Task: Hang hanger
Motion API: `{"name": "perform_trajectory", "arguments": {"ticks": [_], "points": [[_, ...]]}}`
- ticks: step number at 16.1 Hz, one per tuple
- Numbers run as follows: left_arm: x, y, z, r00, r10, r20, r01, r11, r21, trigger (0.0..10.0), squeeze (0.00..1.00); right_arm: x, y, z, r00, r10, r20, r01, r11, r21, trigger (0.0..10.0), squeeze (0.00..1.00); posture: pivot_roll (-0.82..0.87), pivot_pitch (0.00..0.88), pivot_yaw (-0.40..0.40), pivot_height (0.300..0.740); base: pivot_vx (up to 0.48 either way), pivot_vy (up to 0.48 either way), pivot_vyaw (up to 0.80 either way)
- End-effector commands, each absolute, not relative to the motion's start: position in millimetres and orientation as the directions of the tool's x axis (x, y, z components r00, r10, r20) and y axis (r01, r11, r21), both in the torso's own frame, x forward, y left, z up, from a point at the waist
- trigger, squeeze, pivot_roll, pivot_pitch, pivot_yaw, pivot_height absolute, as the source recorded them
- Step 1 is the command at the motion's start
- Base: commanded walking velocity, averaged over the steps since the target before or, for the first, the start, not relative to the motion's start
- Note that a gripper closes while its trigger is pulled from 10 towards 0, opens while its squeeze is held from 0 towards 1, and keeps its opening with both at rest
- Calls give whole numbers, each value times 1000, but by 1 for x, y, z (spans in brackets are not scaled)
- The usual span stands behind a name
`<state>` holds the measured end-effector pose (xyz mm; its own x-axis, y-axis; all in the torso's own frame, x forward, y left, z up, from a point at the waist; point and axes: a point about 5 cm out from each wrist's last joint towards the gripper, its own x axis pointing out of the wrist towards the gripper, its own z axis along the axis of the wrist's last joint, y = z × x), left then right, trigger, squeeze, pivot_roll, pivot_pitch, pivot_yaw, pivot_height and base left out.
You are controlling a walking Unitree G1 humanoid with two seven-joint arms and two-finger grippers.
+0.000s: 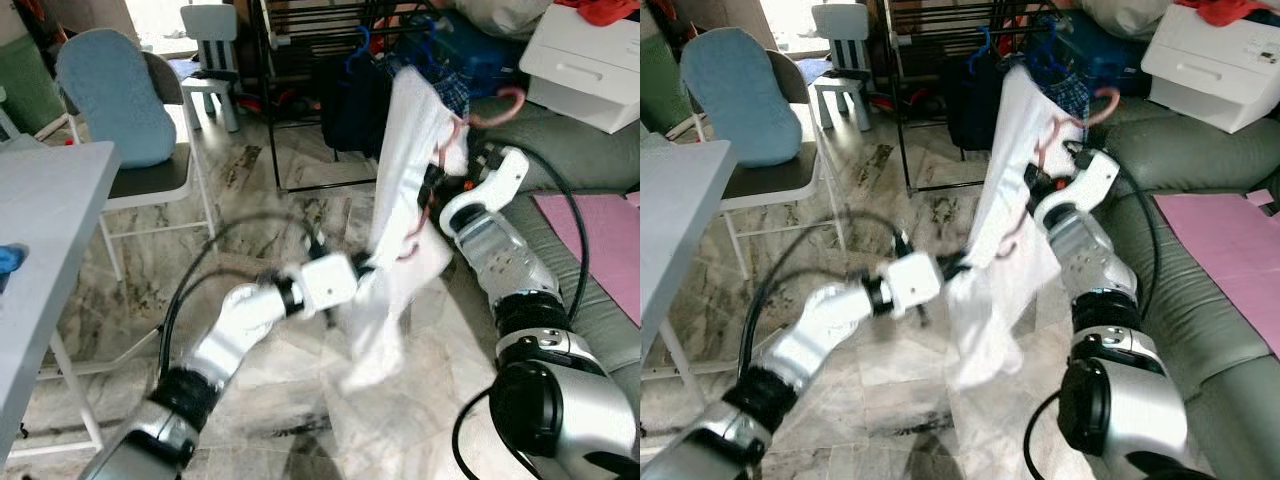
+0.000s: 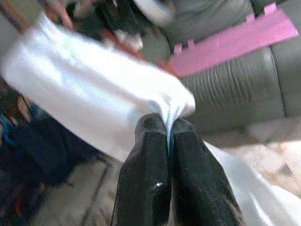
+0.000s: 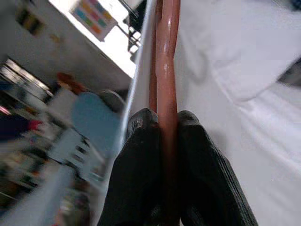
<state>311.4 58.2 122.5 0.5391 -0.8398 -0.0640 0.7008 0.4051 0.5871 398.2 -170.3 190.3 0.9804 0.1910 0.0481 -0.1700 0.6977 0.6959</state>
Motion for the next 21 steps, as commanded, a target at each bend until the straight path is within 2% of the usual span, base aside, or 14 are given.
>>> {"name": "perform_trajectory", "arguments": {"ticks": [1, 3, 4, 5, 6, 9, 10, 11, 13, 15, 17, 21], "points": [[312, 59, 120, 551, -830, -86, 697, 402, 593, 10000, 0, 401, -171, 225, 963, 201, 178, -267, 649, 712, 10000, 0, -166, 0, 9, 740, 0, 0, 0], [313, 59, 119, 571, -817, -81, 693, 426, 581, 10000, 0, 395, -161, 233, 931, 275, 242, -366, 693, 621, 10000, 0, -168, 0, 5, 740, 0, 0, 0], [313, 56, 119, 568, -820, -74, 692, 427, 582, 10000, 0, 398, -175, 236, 957, 151, 246, -281, 684, 673, 10000, 0, -166, 0, 3, 740, 0, 0, 0], [312, 55, 119, 566, -821, -74, 694, 426, 580, 10000, 0, 398, -178, 237, 957, 146, 249, -279, 690, 668, 10000, 0, -166, 0, 3, 740, 0, 0, 0], [311, 52, 117, 560, -825, -81, 702, 420, 574, 10000, 0, 397, -175, 237, 952, 185, 243, -296, 754, 586, 10000, 0, -167, 0, 3, 740, 0, 0, 0], [309, 51, 117, 560, -826, -61, 709, 440, 551, 10000, 0, 390, -159, 239, 923, 281, 264, -367, 850, 377, 10000, 0, -172, 0, 4, 740, 0, 0, 0], [310, 50, 119, 564, -824, -50, 716, 457, 528, 10000, 655, 388, -155, 238, 911, 315, 266, -387, 874, 292, 10000, 0, -170, 0, 4, 740, 0, 0, 0], [309, 49, 118, 557, -829, -56, 725, 452, 520, 10000, 1000, 386, -150, 236, 901, 346, 263, -408, 881, 239, 10000, 0, -170, 0, 3, 740, 0, 0, 0], [295, 44, 106, 482, -867, -126, 784, 363, 504, 10000, 1000, 380, -143, 225, 883, 411, 227, -448, 883, 141, 10000, 0, -171, 0, 1, 740, 0, 0, 0], [289, 48, 100, 446, -879, -169, 812, 318, 490, 10000, 1000, 378, -145, 219, 884, 418, 211, -447, 888, 111, 10000, 0, -170, 0, 2, 740, 0, 0, 0], [289, 51, 105, 440, -884, -160, 833, 334, 442, 10000, 1000, 377, -150, 211, 893, 409, 188, -430, 899, 83, 10000, 0, -168, 0, 1, 740, 0, 0, 0], [288, 57, 114, 395, -900, -185, 856, 287, 430, 10000, 1000, 375, -155, 196, 899, 416, 135, -415, 909, -37, 10000, 0, -162, 0, -1, 740, 0, 0, 0]]}}
